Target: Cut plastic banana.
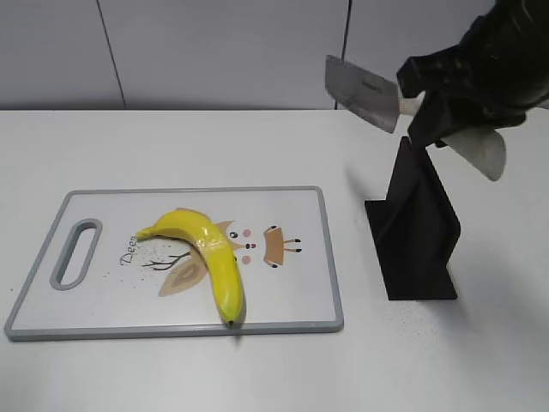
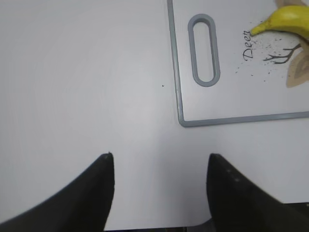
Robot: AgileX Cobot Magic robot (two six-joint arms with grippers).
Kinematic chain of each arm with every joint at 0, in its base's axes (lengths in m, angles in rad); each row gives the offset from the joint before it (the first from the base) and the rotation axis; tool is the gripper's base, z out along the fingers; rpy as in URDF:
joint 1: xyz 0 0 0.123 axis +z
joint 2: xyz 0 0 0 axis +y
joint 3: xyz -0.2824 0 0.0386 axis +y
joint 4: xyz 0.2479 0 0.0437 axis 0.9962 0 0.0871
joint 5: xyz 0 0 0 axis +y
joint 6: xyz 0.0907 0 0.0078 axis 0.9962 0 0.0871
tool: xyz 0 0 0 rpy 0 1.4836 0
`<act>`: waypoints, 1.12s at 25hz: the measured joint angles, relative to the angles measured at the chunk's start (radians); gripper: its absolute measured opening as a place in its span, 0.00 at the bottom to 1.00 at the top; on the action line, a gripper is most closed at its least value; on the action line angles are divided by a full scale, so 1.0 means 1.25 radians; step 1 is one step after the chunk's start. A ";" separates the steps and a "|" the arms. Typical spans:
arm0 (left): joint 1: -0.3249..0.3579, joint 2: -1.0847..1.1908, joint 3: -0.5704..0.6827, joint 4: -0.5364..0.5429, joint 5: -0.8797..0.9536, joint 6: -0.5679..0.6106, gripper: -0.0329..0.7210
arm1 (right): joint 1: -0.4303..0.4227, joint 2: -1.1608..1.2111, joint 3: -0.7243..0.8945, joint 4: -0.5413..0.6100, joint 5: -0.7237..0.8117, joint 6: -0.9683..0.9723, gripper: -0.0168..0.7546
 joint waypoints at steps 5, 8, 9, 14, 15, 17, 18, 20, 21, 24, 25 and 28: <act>0.001 -0.191 0.109 0.022 0.004 -0.002 0.82 | 0.000 -0.116 0.107 -0.090 -0.053 0.139 0.23; 0.001 -0.300 0.188 0.020 0.001 -0.014 0.82 | 0.000 -0.163 0.153 -0.124 -0.056 0.187 0.23; 0.001 -0.339 0.208 0.018 0.000 -0.018 0.82 | 0.000 -0.174 0.161 -0.130 -0.056 0.193 0.23; 0.001 -0.508 0.292 0.011 0.001 -0.033 0.82 | 0.000 -0.193 0.179 -0.136 -0.056 0.205 0.23; 0.001 -0.544 0.304 0.011 -0.002 -0.041 0.82 | 0.000 -0.193 0.179 -0.137 -0.056 0.205 0.23; 0.001 -0.613 0.318 0.012 -0.014 -0.051 0.82 | 0.000 -0.193 0.179 -0.137 -0.057 0.210 0.23; 0.001 -0.640 0.323 0.012 -0.031 -0.053 0.82 | 0.000 -0.193 0.179 -0.140 -0.057 0.213 0.23; 0.001 -0.699 0.334 0.014 -0.058 -0.053 0.82 | 0.000 -0.193 0.179 -0.147 -0.057 0.224 0.23; 0.001 -0.719 0.336 0.016 -0.060 -0.053 0.82 | 0.000 -0.193 0.179 -0.158 -0.057 0.232 0.23; 0.001 -0.745 0.337 0.021 -0.063 -0.054 0.82 | 0.000 -0.193 0.179 -0.185 -0.065 0.258 0.23; 0.001 -0.745 0.337 0.021 -0.064 -0.055 0.82 | 0.000 -0.190 0.179 -0.190 -0.069 0.265 0.23; 0.001 -0.745 0.338 0.021 -0.064 -0.055 0.82 | 0.000 -0.168 0.179 -0.199 -0.080 0.273 0.23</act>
